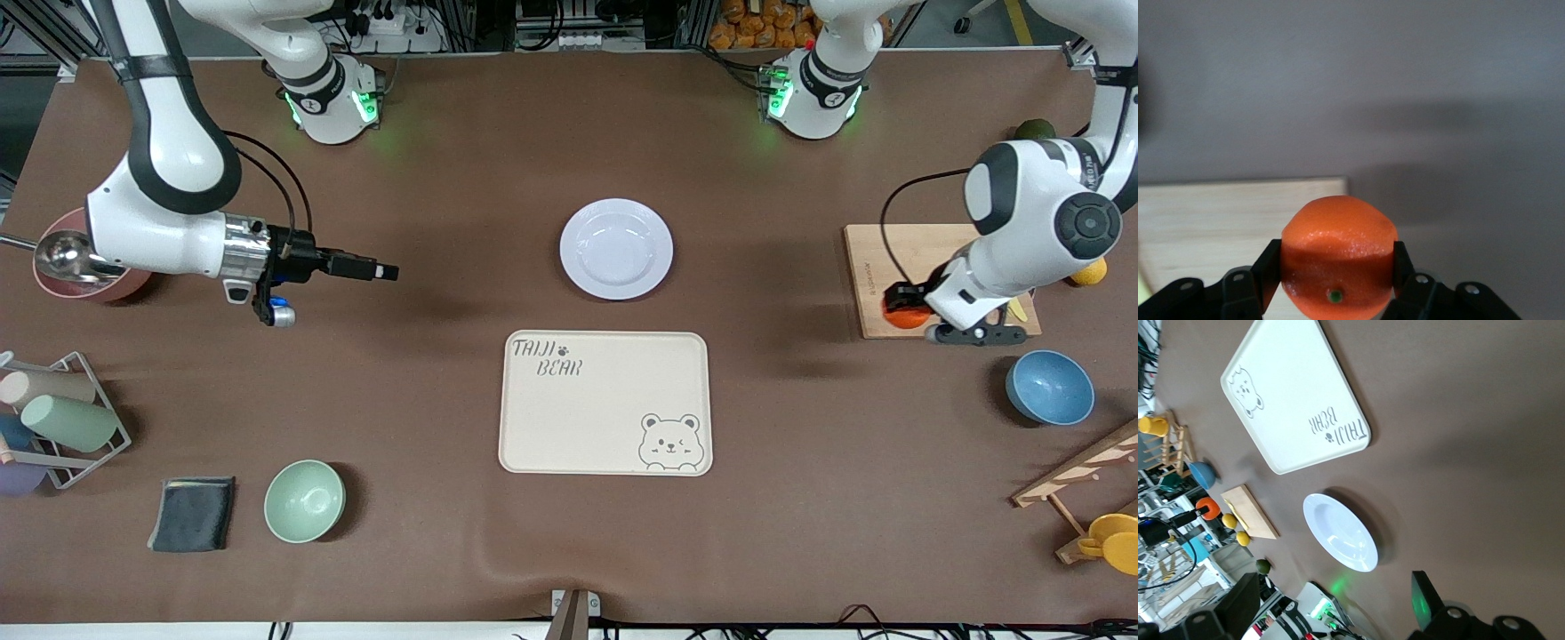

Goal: Place orange and plate with both arms
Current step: 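Grasp the orange with the left gripper while the right gripper moves inward, then carry the orange with the left gripper onto the white plate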

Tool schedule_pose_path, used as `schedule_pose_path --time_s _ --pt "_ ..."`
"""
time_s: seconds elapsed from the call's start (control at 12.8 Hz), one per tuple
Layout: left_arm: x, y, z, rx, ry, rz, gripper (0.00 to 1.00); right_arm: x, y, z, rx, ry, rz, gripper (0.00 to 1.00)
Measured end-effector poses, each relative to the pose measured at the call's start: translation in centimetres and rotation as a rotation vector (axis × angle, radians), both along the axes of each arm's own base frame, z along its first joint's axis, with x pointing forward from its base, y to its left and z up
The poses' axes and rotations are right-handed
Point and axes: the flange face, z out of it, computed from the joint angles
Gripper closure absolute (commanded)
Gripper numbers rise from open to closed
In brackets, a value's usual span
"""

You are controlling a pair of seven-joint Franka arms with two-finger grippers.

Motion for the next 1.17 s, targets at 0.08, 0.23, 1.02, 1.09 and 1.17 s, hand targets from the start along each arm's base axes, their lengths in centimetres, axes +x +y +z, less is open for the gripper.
schedule_pose_path --time_s 0.08,0.23,1.02,1.09,1.17 --pt "0.5 -3.6 1.3 -0.011 -0.017 0.011 1.0 -0.4 0.5 -0.7 0.013 -0.019 -0.005 0.0" --pt "0.5 -11.6 2.9 -0.033 -0.039 0.057 1.0 -1.1 1.7 -2.1 0.02 -0.034 -0.007 0.0" --pt "-9.5 -39.2 -3.0 -0.078 0.108 0.183 1.0 -4.3 5.9 -6.9 0.099 -0.094 -0.028 0.0" --pt "-10.7 -40.5 -4.1 -0.067 0.125 0.185 1.0 -4.7 6.8 -7.1 0.105 -0.103 -0.031 0.0" --pt "-11.9 -41.4 -5.3 -0.046 0.138 0.181 1.0 -5.1 7.4 -7.6 0.112 -0.12 -0.037 0.0"
